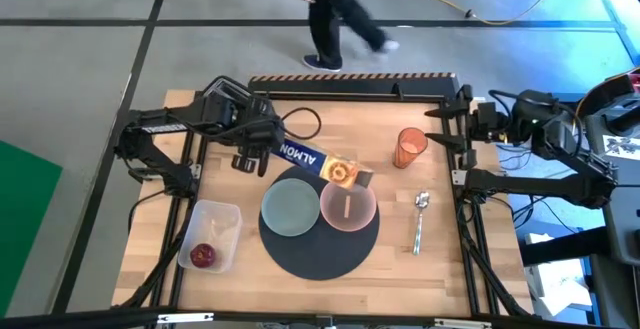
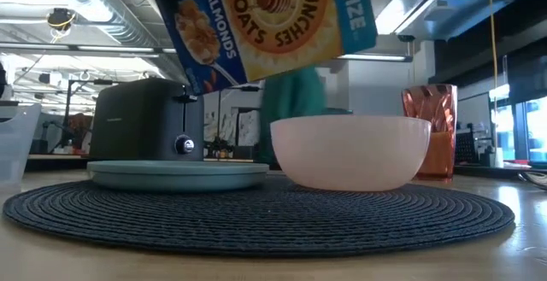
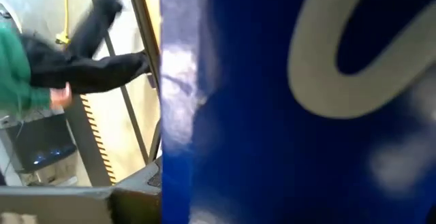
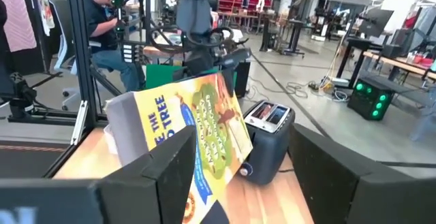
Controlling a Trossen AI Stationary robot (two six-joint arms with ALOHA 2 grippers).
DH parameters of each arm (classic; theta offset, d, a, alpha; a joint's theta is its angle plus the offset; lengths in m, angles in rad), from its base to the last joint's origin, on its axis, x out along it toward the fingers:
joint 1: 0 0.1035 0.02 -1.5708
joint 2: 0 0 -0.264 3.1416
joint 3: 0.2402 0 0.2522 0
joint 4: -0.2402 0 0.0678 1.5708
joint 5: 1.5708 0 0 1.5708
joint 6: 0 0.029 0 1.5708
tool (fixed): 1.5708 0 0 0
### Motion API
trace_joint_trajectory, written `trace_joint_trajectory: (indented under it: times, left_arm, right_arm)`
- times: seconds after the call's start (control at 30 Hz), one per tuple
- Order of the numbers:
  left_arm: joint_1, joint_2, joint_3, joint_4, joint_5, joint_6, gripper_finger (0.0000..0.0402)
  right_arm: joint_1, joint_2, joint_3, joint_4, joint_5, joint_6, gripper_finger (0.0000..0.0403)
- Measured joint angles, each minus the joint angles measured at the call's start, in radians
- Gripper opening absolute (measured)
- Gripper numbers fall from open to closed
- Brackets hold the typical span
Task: Arrange a breakfast setting
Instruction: Pour the cereal into the light pink bowl
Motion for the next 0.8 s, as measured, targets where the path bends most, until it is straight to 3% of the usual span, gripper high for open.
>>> trace_joint_trajectory:
  times: [0.33,0.8]
  left_arm:
    - [0.001,0.005,0.0,-0.009,-0.113,0.102,0.0198]
    - [-0.025,0.063,0.001,-0.006,-0.166,0.181,0.0198]
  right_arm:
    - [0.0,0.002,-0.006,0.005,0.004,-0.003,0.0221]
    - [0.0,0.003,-0.006,-0.005,0.004,-0.003,0.0221]
